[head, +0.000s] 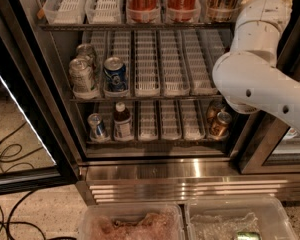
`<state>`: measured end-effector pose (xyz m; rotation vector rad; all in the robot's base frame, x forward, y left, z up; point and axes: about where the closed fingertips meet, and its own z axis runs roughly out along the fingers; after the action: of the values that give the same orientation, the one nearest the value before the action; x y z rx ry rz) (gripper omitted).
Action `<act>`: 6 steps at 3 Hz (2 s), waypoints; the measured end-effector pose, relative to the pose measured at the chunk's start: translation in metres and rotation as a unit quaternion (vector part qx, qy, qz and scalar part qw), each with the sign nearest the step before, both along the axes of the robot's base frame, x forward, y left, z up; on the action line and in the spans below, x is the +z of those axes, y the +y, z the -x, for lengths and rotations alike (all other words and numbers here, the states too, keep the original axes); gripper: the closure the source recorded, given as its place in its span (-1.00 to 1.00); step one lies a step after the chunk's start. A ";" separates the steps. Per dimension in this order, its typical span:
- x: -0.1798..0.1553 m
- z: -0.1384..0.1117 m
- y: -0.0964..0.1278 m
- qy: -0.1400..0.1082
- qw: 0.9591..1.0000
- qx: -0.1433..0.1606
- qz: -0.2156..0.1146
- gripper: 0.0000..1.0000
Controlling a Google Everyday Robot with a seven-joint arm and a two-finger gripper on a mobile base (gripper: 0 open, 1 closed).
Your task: Pick redbull can from top shelf of fridge
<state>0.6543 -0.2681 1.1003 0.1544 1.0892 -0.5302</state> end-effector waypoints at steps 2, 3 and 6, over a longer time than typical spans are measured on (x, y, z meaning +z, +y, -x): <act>0.000 0.000 0.000 0.000 1.000 0.000 0.000 1.00; 0.004 0.002 0.002 -0.004 1.000 0.001 0.002 1.00; 0.069 0.016 0.019 -0.106 0.992 0.020 -0.062 1.00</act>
Offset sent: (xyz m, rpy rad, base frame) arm 0.0000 0.0000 0.0000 0.0000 0.0000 0.0000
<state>0.6378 -0.2494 1.1696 0.2912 0.9163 -0.4003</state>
